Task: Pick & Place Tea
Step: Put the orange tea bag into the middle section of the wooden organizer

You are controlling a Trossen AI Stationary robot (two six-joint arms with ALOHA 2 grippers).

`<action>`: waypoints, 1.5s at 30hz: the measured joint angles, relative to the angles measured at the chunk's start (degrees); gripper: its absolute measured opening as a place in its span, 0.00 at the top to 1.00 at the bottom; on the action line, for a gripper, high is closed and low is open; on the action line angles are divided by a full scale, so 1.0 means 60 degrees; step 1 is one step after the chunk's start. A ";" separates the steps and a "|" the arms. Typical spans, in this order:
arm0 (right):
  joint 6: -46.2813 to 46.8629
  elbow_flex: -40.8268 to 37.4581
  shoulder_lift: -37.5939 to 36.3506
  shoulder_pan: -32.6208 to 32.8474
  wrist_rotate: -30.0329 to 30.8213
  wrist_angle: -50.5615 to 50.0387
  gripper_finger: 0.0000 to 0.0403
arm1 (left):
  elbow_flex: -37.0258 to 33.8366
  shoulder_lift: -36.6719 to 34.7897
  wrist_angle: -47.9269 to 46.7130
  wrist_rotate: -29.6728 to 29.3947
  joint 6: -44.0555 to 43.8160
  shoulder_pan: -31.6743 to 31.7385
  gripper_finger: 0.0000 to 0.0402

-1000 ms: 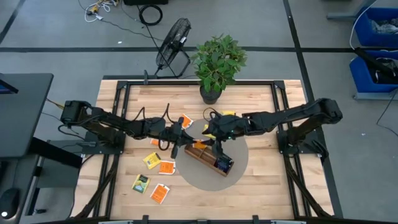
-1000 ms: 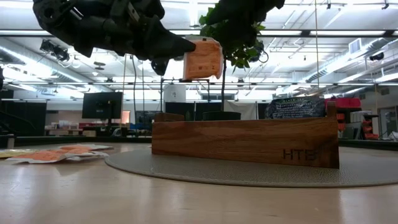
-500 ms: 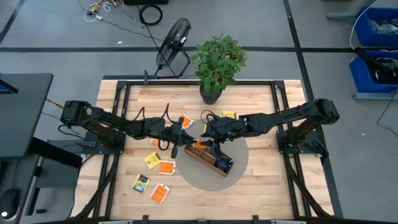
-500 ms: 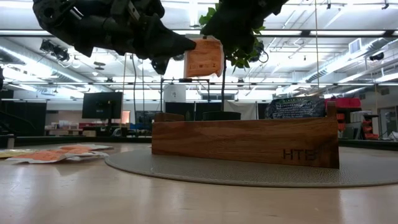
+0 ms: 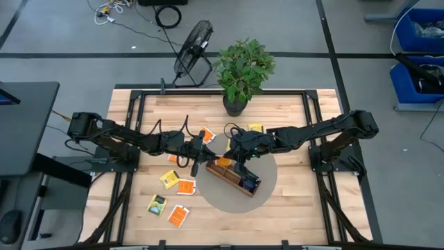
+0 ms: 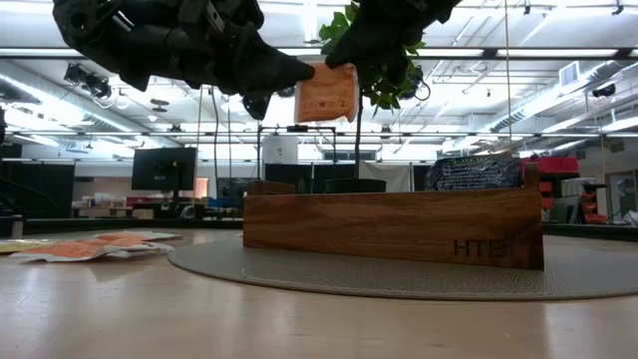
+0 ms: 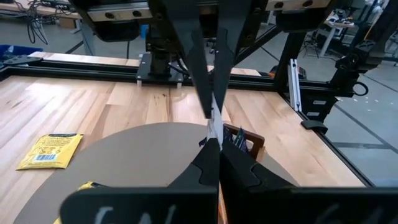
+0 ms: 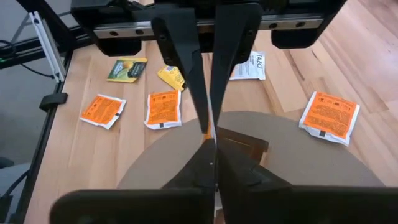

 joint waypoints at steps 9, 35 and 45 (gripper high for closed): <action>-0.0020 0.0000 -0.0085 0.0134 0.0701 -0.0097 0.99 | 0.0000 -0.0004 0.0038 -0.0216 -0.0517 0.0000 0.94; 0.2780 0.0007 -0.0750 0.2022 0.4698 -0.2401 1.00 | -0.3068 -0.0089 0.5417 -0.1608 -0.1225 0.0000 0.56; 0.4030 -0.1238 -0.0612 0.2204 0.5080 -0.1304 1.00 | -0.3351 -0.0164 0.5450 -0.1505 -0.1315 0.0000 0.56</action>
